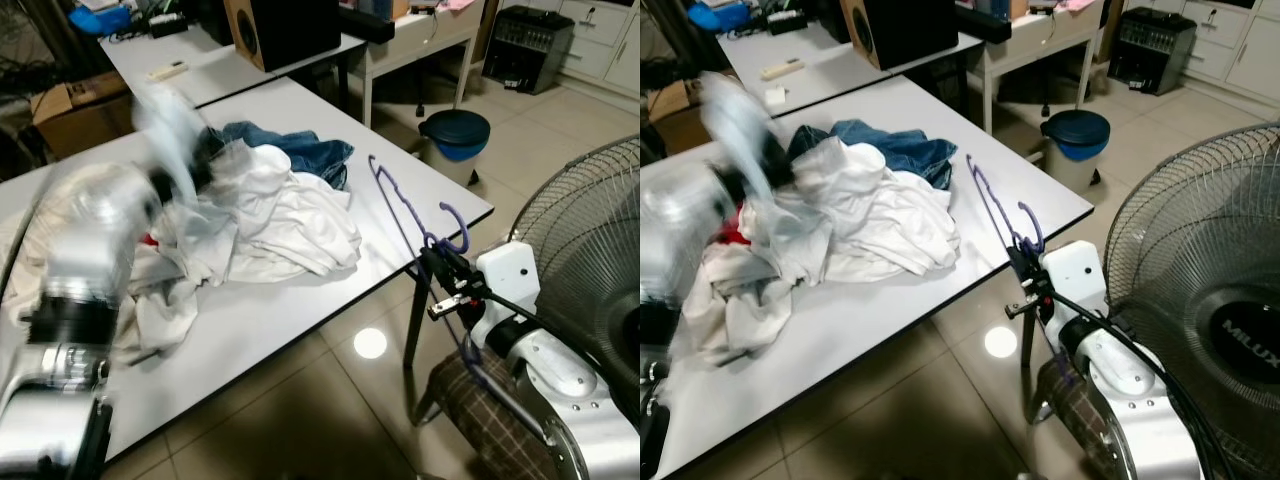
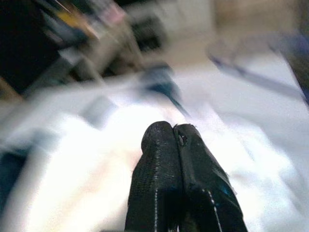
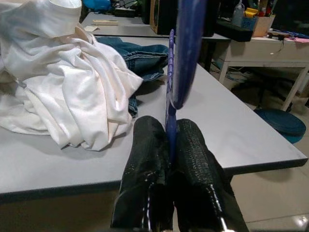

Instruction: Hang hanger

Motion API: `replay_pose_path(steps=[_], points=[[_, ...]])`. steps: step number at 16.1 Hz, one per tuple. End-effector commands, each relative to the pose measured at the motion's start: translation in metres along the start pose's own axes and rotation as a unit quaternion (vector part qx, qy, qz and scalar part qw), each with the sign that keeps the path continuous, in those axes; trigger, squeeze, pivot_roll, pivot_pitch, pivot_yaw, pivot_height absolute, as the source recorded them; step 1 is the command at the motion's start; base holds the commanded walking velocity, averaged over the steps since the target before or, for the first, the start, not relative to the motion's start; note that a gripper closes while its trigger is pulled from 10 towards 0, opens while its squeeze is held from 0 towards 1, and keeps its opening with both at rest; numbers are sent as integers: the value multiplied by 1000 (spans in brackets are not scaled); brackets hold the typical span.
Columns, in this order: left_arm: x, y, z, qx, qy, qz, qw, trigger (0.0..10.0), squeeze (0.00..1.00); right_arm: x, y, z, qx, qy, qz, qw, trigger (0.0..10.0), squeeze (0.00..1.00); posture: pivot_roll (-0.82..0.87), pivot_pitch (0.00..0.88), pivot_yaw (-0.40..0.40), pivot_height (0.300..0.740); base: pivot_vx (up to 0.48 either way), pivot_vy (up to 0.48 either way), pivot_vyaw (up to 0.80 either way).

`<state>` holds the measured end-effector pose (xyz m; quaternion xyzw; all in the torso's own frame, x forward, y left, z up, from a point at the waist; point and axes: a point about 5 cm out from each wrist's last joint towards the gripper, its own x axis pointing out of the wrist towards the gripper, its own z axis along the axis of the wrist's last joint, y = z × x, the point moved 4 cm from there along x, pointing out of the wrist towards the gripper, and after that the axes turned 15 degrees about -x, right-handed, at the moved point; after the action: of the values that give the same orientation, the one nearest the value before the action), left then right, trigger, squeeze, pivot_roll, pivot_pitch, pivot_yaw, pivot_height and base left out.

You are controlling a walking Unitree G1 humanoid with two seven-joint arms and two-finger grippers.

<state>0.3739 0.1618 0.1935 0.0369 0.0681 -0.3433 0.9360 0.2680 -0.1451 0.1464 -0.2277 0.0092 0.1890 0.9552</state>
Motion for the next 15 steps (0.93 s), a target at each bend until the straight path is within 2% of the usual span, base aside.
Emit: replay_pose_path(steps=[1, 2, 3, 6, 7, 9, 11, 12, 14, 15], points=[[-1, -5, -8, 25, 25, -18, 999, 10000, 765, 1, 1, 4, 1, -9, -1, 1000, 10000, 0, -61, 0, 153, 740, 0, 0, 0], [-8, -8, -24, 61, 74, -40, 995, 10000, 1000, 0, 1, 3, 2, -9, -2, 1000, 10000, 0, -61, 0, 152, 740, 0, 0, 0], [-13, -8, -34, 80, 104, -50, 990, 10000, 1000, 0, 2, 3, 3, -9, -2, 1000, 10000, 0, -59, 0, 149, 740, 0, 0, 0], [-18, 6, -54, 154, 152, -10, 976, 10000, 1000, 0, 6, 3, 2, -8, 10, 1000, 10000, 0, -53, 0, 138, 740, 0, 0, 0], [-17, 9, -56, 158, 150, 7, 976, 10000, 1000, -1, 6, 3, 1, -9, 13, 1000, 10000, 0, -51, 0, 135, 740, 0, 0, 0], [-23, 14, -72, 173, 186, 24, 967, 10000, 1000, -1, 8, 2, -3, -7, 20, 1000, 10000, 0, -58, 0, 135, 740, 0, 0, 0], [-29, 26, -83, 197, 210, 76, 955, 10000, 1000, -2, 7, 3, -2, -8, 19, 1000, 10000, 0, -49, 0, 124, 740, 0, 0, 0], [-29, 36, -90, 220, 223, 117, 943, 10000, 976, 0, 6, 1, -1, -7, 21, 1000, 10000, 0, -41, 0, 116, 740, 0, 0, 0], [-28, 37, -94, 216, 223, 128, 942, 10000, 220, 2, 7, 1, -4, -7, 26, 1000, 10000, 0, -51, 0, 120, 740, 0, 0, 0], [-27, 41, -96, 216, 223, 153, 938, 10000, 43, 4, 7, 6, -3, -14, 26, 1000, 10000, 0, -49, 0, 118, 740, 0, 0, 0]])
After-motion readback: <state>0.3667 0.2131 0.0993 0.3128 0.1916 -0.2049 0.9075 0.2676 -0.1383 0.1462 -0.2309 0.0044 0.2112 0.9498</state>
